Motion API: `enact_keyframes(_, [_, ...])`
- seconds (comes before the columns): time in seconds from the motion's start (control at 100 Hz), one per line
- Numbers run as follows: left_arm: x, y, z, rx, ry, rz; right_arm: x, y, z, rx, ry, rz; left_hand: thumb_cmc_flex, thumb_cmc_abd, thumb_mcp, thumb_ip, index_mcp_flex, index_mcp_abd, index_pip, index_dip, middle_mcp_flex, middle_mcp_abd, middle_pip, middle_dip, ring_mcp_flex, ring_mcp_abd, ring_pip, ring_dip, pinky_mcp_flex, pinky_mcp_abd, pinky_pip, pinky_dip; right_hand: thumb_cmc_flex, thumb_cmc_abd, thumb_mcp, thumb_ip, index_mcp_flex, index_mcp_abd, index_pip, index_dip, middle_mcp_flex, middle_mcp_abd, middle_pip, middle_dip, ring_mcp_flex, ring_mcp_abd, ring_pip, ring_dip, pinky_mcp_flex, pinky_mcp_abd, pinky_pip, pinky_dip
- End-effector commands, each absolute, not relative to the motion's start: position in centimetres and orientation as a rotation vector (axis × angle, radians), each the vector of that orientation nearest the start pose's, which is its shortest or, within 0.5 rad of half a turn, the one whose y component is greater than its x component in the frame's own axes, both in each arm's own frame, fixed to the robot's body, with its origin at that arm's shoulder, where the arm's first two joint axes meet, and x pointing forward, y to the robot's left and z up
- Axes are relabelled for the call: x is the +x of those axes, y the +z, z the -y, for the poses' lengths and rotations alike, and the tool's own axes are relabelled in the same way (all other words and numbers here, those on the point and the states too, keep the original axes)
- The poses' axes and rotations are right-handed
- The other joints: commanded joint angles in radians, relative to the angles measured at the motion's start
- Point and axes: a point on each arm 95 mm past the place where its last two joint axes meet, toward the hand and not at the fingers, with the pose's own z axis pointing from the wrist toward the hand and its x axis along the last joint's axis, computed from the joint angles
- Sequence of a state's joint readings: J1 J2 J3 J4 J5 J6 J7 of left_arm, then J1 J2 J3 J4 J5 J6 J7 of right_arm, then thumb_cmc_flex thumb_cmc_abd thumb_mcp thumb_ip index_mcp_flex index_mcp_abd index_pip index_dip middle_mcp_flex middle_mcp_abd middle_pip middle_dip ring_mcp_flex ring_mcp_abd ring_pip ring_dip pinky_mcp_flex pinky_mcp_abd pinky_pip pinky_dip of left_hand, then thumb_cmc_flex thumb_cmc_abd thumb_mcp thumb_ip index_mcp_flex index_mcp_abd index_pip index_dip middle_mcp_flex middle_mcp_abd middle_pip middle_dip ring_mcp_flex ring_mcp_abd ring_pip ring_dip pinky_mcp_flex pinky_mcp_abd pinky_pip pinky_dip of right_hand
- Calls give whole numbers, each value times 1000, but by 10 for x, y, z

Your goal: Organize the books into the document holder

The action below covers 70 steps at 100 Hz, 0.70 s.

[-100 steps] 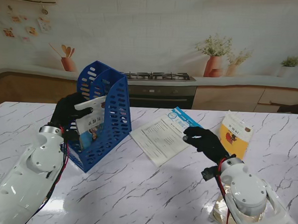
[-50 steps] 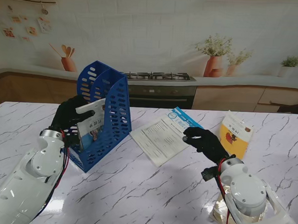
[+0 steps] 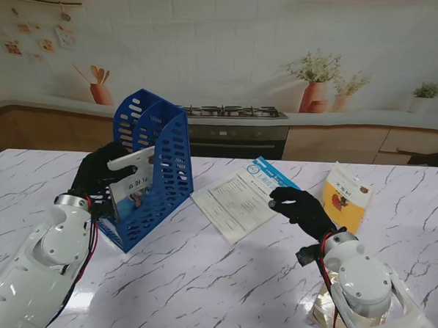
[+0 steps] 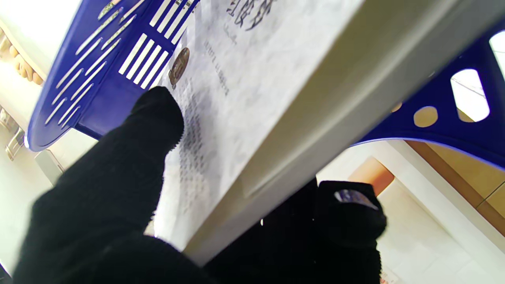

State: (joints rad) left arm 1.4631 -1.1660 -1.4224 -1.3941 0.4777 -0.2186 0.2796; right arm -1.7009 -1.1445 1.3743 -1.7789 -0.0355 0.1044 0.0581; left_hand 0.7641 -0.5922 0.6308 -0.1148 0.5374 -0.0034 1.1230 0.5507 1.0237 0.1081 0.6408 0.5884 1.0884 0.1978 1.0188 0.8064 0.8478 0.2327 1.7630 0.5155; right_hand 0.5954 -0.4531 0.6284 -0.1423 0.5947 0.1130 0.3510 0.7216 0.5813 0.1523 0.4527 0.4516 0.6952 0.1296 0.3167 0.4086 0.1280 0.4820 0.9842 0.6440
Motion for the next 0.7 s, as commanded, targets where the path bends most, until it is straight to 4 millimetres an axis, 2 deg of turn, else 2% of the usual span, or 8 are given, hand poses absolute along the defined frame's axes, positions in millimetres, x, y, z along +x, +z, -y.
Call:
enact_keyframes(0.0, [445, -291, -88, -1455, -1932, -732, 376, -300, 12, -2291, -2118, 824, -9, 34, -15, -17, 15, 8, -45, -40, -37, 0, -17, -24, -35, 30, -43, -4, -43, 28, 8, 40, -16, 11, 3, 39, -7, -16, -6, -7, 0, -28, -11, -1, -5, -14, -20, 7, -7, -12, -3, -1])
enact_keyframes(0.06, [444, -289, -88, -1454, -1933, -730, 376, -301, 12, -2290, -2120, 824, -34, 45, 1, -18, 19, 31, -97, -51, -59, 1, -28, -33, -73, 35, -91, -9, -106, 50, -60, 83, -15, 13, 1, 39, -8, -14, -6, -7, -1, -26, -11, -1, -7, -15, -20, 7, -6, -12, -3, -1])
enact_keyframes(0.23, [441, -285, -84, -1486, -1953, -689, 376, -301, 12, -2290, -2122, 822, -94, 83, 24, -1, 46, 89, -217, -99, -100, 11, -60, -44, -151, 54, -184, -35, -235, 90, -174, 119, -12, 18, -9, 39, -10, -11, -8, -8, -4, -26, -10, -1, -11, -15, -20, 7, -7, -15, -4, -2])
enact_keyframes(0.42, [437, -280, -81, -1503, -1961, -686, 375, -302, 13, -2286, -2124, 821, -141, 120, 32, 39, 66, 115, -318, -90, -132, 18, -105, -65, -232, 60, -293, -71, -350, 117, -298, 155, -8, 20, -20, 40, -12, -14, -9, -9, -7, -26, -12, -2, -14, -17, -21, 6, -10, -17, -6, -3])
enact_keyframes(0.57, [434, -275, -83, -1487, -1949, -701, 375, -301, 13, -2283, -2124, 821, -149, 122, 13, 39, 67, 114, -366, -97, -160, 21, -136, -81, -302, 58, -375, -98, -471, 125, -422, 145, -8, 18, -25, 41, -13, -16, -9, -8, -8, -29, -14, -3, -14, -16, -22, 5, -15, -17, -11, -5])
enact_keyframes(0.69, [430, -269, -82, -1484, -1943, -707, 375, -301, 13, -2279, -2126, 821, -155, 124, -10, 38, 59, 121, -429, -123, -198, 28, -186, -108, -369, 61, -464, -134, -603, 128, -570, 105, -10, 15, -23, 42, -12, -18, -8, -8, -6, -30, -15, -4, -14, -17, -25, 4, -16, -17, -14, -6])
